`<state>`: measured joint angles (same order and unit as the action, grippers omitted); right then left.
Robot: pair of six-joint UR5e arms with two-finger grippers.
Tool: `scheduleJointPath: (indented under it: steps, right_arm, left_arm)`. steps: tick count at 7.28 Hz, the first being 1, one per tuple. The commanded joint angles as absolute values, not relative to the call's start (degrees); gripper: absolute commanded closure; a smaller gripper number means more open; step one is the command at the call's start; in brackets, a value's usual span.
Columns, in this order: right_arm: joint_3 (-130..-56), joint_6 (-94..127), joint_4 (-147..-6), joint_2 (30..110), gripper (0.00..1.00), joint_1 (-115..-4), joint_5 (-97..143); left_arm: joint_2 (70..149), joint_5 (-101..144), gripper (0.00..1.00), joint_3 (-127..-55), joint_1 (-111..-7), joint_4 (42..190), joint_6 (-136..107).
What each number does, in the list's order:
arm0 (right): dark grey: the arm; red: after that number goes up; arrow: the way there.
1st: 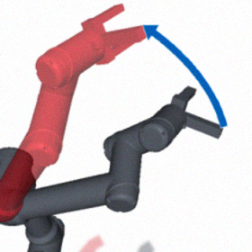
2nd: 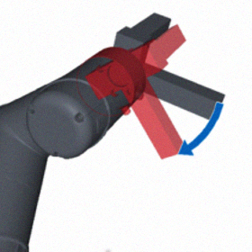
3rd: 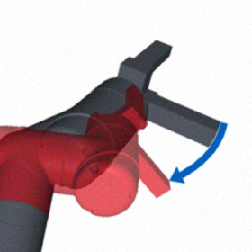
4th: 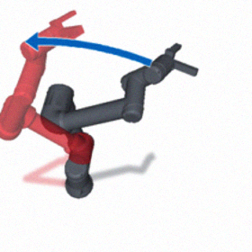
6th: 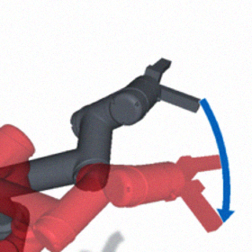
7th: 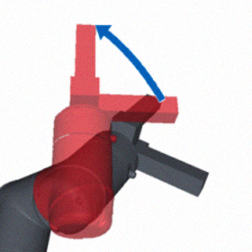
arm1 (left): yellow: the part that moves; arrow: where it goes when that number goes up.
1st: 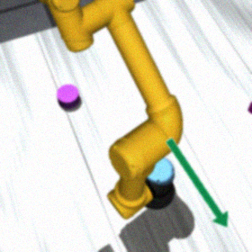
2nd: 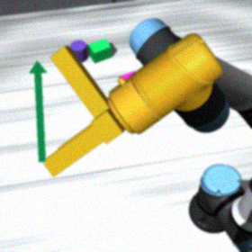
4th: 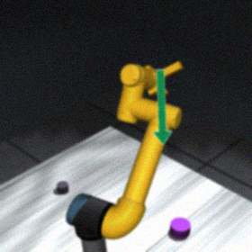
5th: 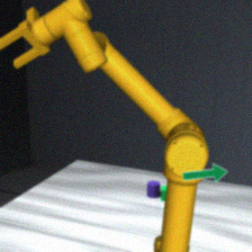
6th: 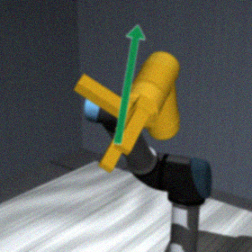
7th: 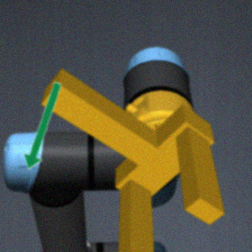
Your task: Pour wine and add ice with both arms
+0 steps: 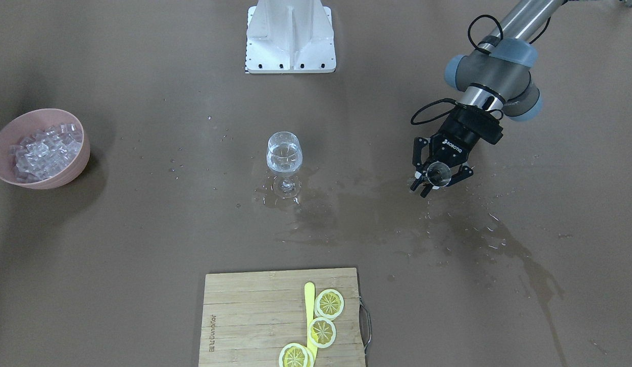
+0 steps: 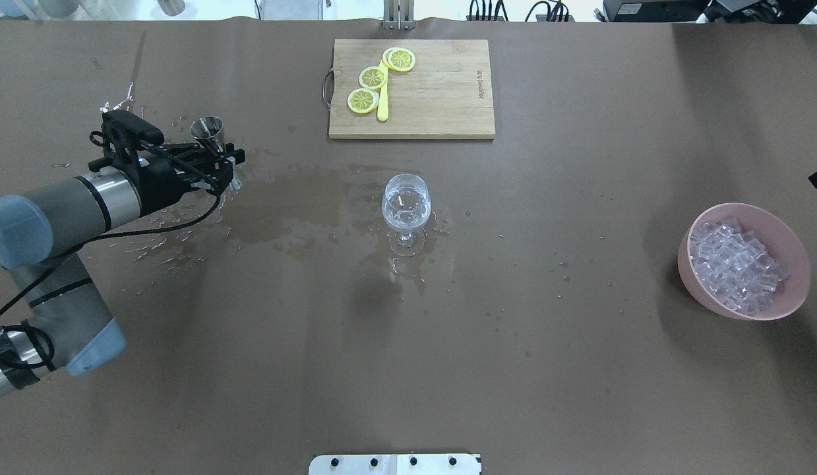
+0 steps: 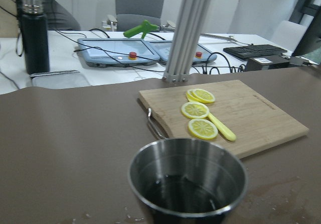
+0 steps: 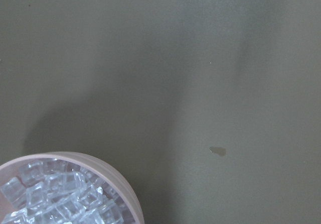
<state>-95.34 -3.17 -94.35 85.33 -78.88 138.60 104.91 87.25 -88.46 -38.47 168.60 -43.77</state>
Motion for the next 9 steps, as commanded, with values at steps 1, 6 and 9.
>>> scheduleJointPath:
  steps: [1,6,9]
  right_arm:
    - [-95.3,-2.4,-94.4,85.8,0.0,-78.9,138.6]
    - [-95.4,-2.0,-94.4,86.0,0.0,-79.0,138.7]
    - [-95.4,-0.1,-94.4,85.8,0.0,-79.0,139.2]
  left_arm:
    - [107.3,89.6,1.0,-88.8,-39.3,166.8,-43.2]
    - [108.5,90.5,1.0,-90.9,-40.1,164.5,-38.4]
    - [110.6,74.9,1.0,-92.3,-32.1,164.3,-31.0]
